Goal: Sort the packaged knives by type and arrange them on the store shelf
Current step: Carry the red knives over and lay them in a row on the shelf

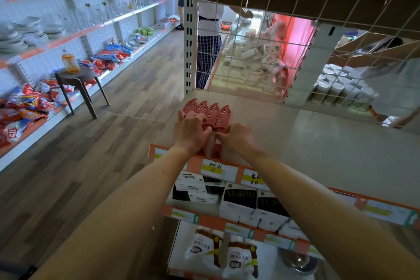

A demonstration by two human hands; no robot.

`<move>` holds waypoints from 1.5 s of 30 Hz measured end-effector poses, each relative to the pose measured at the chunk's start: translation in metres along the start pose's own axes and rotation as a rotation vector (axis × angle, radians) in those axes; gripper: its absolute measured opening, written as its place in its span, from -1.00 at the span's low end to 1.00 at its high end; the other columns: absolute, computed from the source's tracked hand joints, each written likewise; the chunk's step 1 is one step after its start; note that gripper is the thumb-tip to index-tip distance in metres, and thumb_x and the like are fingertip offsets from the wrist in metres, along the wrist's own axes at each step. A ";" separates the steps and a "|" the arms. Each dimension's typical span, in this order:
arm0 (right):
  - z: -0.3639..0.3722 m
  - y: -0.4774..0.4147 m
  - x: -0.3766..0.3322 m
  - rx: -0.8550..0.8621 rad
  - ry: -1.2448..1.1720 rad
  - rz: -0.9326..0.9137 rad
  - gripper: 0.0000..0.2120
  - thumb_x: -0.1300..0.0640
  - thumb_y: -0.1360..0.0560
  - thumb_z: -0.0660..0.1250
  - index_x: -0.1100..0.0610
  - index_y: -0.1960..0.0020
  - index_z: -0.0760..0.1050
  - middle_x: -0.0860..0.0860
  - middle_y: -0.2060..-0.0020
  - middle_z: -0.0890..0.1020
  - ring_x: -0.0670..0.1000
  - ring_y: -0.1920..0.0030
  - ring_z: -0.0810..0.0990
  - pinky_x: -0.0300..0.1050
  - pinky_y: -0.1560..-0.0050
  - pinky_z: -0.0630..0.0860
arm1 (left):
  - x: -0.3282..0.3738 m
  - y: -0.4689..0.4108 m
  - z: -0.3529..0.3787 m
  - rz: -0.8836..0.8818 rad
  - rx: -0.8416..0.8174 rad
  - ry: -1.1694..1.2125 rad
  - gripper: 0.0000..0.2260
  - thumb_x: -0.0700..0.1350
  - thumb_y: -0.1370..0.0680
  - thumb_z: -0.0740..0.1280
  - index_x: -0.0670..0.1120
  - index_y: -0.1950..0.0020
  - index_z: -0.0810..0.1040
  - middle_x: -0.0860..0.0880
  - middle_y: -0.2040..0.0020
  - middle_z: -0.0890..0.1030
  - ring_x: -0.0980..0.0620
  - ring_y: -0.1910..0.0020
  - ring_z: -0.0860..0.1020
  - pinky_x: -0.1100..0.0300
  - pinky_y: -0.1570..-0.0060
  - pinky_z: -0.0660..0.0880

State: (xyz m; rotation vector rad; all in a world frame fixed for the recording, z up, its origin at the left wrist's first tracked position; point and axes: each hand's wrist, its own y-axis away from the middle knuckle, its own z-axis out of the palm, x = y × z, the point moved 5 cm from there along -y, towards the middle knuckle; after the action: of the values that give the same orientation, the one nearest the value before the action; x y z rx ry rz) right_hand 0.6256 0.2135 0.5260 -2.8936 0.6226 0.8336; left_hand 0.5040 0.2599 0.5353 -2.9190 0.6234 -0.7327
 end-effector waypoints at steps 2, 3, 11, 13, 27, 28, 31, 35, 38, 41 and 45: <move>-0.003 0.004 -0.001 0.020 0.002 0.001 -0.69 -0.01 -0.51 0.32 0.27 0.04 0.57 0.11 0.21 0.56 0.04 0.17 0.51 -0.15 0.19 0.40 | -0.004 0.005 -0.009 0.003 0.022 -0.001 -0.68 0.03 -0.55 0.26 -0.07 -0.25 0.51 -0.08 -0.18 0.51 -0.11 -0.25 0.29 0.09 -0.10 0.38; -0.004 0.007 -0.003 0.025 0.004 0.004 -0.70 0.01 -0.50 0.32 0.27 0.07 0.57 0.10 0.23 0.54 0.05 0.17 0.51 -0.14 0.18 0.42 | -0.007 0.008 -0.015 0.000 0.030 -0.006 -0.69 0.01 -0.55 0.25 -0.07 -0.25 0.51 -0.08 -0.19 0.52 -0.11 -0.25 0.29 0.09 -0.11 0.38; 0.001 0.050 -0.024 -0.022 0.033 0.092 -0.75 0.04 -0.53 0.21 0.08 0.29 0.44 0.09 0.23 0.49 0.10 0.16 0.50 -0.10 0.09 0.45 | -0.033 0.048 -0.063 -0.006 -0.007 -0.143 -0.70 0.02 -0.56 0.21 -0.04 -0.26 0.50 -0.05 -0.22 0.51 -0.11 -0.29 0.26 0.10 -0.10 0.36; 0.005 0.068 -0.032 -0.035 0.007 0.089 -0.78 0.02 -0.55 0.21 0.13 0.06 0.55 0.10 0.11 0.58 0.12 0.05 0.57 -0.05 -0.01 0.52 | -0.037 0.061 -0.075 0.029 -0.025 -0.163 -0.67 0.04 -0.57 0.20 -0.04 -0.29 0.47 -0.07 -0.26 0.49 -0.12 -0.32 0.27 0.07 -0.14 0.38; 0.093 0.237 -0.036 -0.031 0.043 0.225 -0.78 0.09 -0.55 0.21 0.21 -0.05 0.52 0.11 0.05 0.57 0.13 -0.01 0.55 -0.10 0.14 0.42 | -0.107 0.205 -0.041 0.176 -0.252 -0.128 -0.69 -0.05 -0.57 0.22 -0.07 -0.29 0.49 -0.10 -0.34 0.45 -0.10 -0.30 0.40 0.07 -0.23 0.34; 0.104 0.249 -0.033 -0.052 0.039 0.262 -0.79 0.09 -0.56 0.20 0.19 -0.06 0.51 0.12 0.03 0.57 0.13 -0.05 0.56 -0.11 0.14 0.40 | -0.115 0.217 -0.032 0.182 -0.276 -0.137 -0.68 -0.02 -0.57 0.21 -0.06 -0.29 0.50 -0.13 -0.33 0.46 -0.13 -0.30 0.41 0.05 -0.25 0.33; 0.135 0.277 -0.021 -0.102 0.082 0.329 -0.75 0.08 -0.55 0.20 0.19 -0.13 0.52 0.14 0.01 0.57 0.15 -0.08 0.57 -0.13 0.16 0.38 | -0.138 0.248 -0.007 0.201 -0.317 -0.177 -0.70 0.03 -0.56 0.20 -0.02 -0.23 0.55 -0.18 -0.28 0.50 -0.18 -0.28 0.44 0.00 -0.29 0.32; 0.174 0.308 0.003 -0.214 0.082 0.394 -0.81 0.09 -0.54 0.20 0.18 0.17 0.46 0.07 0.23 0.52 0.11 0.13 0.50 -0.18 0.37 0.30 | -0.157 0.281 0.023 0.149 -0.422 -0.130 -0.74 0.01 -0.52 0.22 -0.05 -0.11 0.57 -0.19 -0.14 0.54 -0.26 -0.23 0.43 -0.10 -0.16 0.45; 0.200 0.324 0.027 -0.257 0.068 0.430 -0.83 0.11 -0.54 0.21 0.20 0.06 0.50 0.04 0.17 0.51 0.12 0.02 0.51 -0.19 0.24 0.33 | -0.164 0.304 0.055 0.144 -0.472 -0.136 -0.77 -0.06 -0.54 0.22 -0.11 -0.11 0.57 -0.17 -0.14 0.52 -0.22 -0.25 0.37 -0.07 -0.13 0.40; 0.233 0.335 0.051 -0.277 0.080 0.419 -0.65 0.11 -0.53 0.23 0.18 -0.29 0.42 0.16 -0.14 0.54 0.15 -0.13 0.52 -0.13 0.09 0.36 | -0.173 0.325 0.090 0.096 -0.529 -0.139 -0.72 -0.06 -0.57 0.22 -0.11 -0.23 0.53 -0.17 -0.23 0.49 -0.21 -0.33 0.29 -0.07 -0.18 0.36; 0.279 0.352 0.088 -0.360 0.101 0.437 -0.66 0.06 -0.55 0.22 0.17 -0.28 0.42 0.14 -0.18 0.52 0.12 -0.17 0.51 -0.09 0.01 0.42 | -0.198 0.352 0.147 0.093 -0.622 -0.163 -0.73 0.00 -0.53 0.19 -0.09 -0.09 0.56 -0.12 -0.13 0.55 -0.18 -0.20 0.43 -0.06 -0.20 0.35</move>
State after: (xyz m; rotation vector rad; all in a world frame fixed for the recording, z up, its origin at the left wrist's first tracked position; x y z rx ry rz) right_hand 0.4147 -0.0927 0.2588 -3.1840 1.2699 0.9287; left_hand 0.2839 0.0121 0.2616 -3.4093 1.1336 -0.3207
